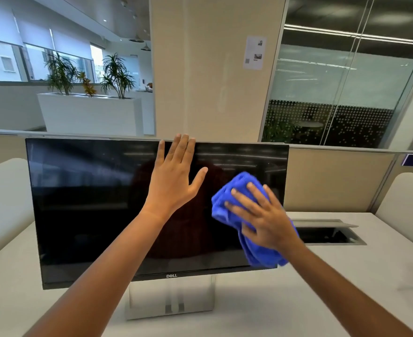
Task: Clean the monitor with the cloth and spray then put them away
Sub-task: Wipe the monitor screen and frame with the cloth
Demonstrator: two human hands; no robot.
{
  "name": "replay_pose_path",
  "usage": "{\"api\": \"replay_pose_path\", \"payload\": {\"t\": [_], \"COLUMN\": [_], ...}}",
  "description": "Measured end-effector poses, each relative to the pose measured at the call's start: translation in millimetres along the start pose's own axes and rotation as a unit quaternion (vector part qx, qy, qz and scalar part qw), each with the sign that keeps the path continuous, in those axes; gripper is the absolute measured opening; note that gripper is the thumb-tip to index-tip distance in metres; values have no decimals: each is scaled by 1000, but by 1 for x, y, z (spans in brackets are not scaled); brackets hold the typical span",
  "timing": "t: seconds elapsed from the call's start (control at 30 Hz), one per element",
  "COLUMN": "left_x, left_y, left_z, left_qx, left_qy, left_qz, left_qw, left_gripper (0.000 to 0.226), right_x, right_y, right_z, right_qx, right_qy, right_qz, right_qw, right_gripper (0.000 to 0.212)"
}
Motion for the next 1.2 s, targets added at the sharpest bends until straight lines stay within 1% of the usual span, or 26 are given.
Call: {"api": "replay_pose_path", "payload": {"t": [0.17, 0.27, 0.33, 0.37, 0.43, 0.53, 0.57, 0.63, 0.67, 0.73, 0.8, 0.87, 0.9, 1.0, 1.1, 1.2], "left_x": [-8, -8, -8, -9, -10, -10, -9, -7, -7, -7, -7, -8, -9, -14, -22, -30], "left_y": [8, 7, 6, 6, 6, 6, 6, 5, 5, 4, 2, 1, 0, 1, 7, 15], "left_z": [17, 21, 21, 21, 21, 22, 22, 23, 23, 23, 23, 25, 27, 40, 58, 75], "left_qx": [9, 17, 20, 23, 29, 32, 33, 37, 39, 42, 46, 53, 57, 63, 61, 62], "left_qy": [7, 5, 4, 4, 5, 10, 12, 12, 12, 13, 10, 7, 8, 21, 37, 53], "left_qz": [-3, 5, 12, 14, 12, 13, 14, 13, 12, 10, 11, 12, 11, 7, -5, -16], "left_qw": [1000, 1000, 1000, 1000, 999, 999, 999, 999, 999, 999, 999, 998, 998, 998, 997, 997], "left_gripper": [67, 66, 65, 65, 65, 67, 68, 70, 71, 71, 69, 68, 67, 67, 68, 68], "right_x": [-32, -25, -13, -5, 15, 58, 75, 107, 117, 121, 117, 107, 98, 63, 25, -5], "right_y": [-28, -27, -17, -10, 11, 44, 54, 69, 73, 74, 69, 58, 50, 22, -4, -24], "right_z": [79, 85, 70, 59, 31, -20, -38, -64, -67, -64, -58, -45, -33, 24, 73, 105], "right_qx": [-37, -96, -120, -125, -124, -92, -72, -36, -26, 1, 22, 28, 25, 5, 1, -29], "right_qy": [139, 198, 210, 204, 170, 86, 49, -14, -31, -63, -111, -142, -136, -60, -11, 26], "right_qz": [36, 76, 84, 74, 30, -62, -91, -135, -148, -155, -156, -138, -118, -55, -24, 9], "right_qw": [989, 973, 967, 968, 977, 990, 992, 990, 988, 986, 981, 980, 983, 997, 1000, 999], "right_gripper": [55, 53, 55, 56, 59, 63, 61, 49, 43, 42, 49, 53, 55, 57, 54, 50]}}
Point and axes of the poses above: each hand's wrist, its own x-axis away from the middle knuckle, its own y-axis out of the palm, z = x × y, the point moved 10 cm from there along -x, towards the middle knuckle, and after that the axes turned 7 degrees about -z, right-handed, at the moved point
